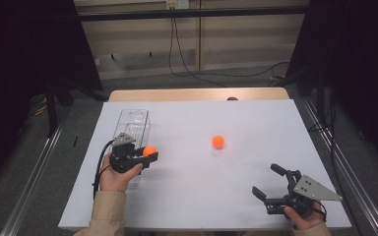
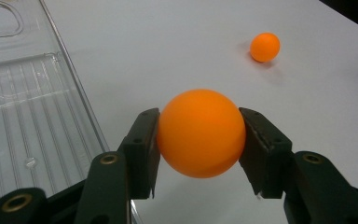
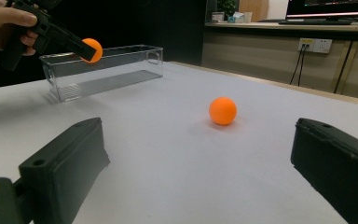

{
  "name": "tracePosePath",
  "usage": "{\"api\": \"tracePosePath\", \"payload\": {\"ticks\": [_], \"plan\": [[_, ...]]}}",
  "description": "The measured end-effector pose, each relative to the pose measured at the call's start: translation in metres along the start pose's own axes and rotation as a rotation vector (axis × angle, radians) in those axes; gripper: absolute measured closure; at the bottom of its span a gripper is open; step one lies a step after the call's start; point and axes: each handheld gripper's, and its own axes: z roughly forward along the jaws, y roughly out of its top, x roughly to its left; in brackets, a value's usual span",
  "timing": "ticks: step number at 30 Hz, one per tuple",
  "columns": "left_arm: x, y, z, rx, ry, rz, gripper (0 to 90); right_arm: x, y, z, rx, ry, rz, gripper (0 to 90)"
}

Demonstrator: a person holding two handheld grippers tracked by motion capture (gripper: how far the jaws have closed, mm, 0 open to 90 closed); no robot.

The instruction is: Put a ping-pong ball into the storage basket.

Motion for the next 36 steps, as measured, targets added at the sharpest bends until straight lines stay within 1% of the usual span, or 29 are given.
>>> {"api": "tracePosePath", "payload": {"ticks": [1,13,21,26,27,29,31,32,36], "plan": [[-0.0001,0.0000,-0.0001,-0.004,0.002,-0.005,50.9,0.0000,0.0000,0.0000,0.000,0.000,0.000,2.4],[0.0028,0.0002,-0.0040,-0.014,0.006,-0.015,50.9,0.0001,0.0000,0.0000,0.000,0.000,0.000,2.3],[0.0032,0.0001,-0.0045,-0.013,0.015,-0.012,50.9,0.0001,0.0001,-0.0001,0.000,0.000,0.000,2.3],[0.0047,0.0002,-0.0060,-0.009,0.013,-0.008,50.9,0.0001,0.0001,0.0000,0.000,0.000,0.000,2.4],[0.0048,0.0001,-0.0062,-0.014,0.014,-0.015,50.9,0.0000,0.0000,0.0000,0.000,0.000,0.000,2.4],[0.0059,0.0000,-0.0072,-0.012,0.015,-0.015,50.9,0.0000,0.0000,-0.0001,0.000,0.000,0.000,2.4],[0.0068,-0.0001,-0.0082,-0.007,0.022,-0.010,50.9,0.0001,0.0001,0.0000,0.000,0.000,0.000,2.4],[0.0068,-0.0002,-0.0082,-0.014,0.022,-0.015,50.9,0.0001,0.0000,0.0000,0.000,0.001,0.000,2.4],[0.0080,0.0001,-0.0100,-0.018,0.027,-0.014,50.9,0.0001,0.0001,-0.0001,0.000,0.001,0.000,2.4]]}}
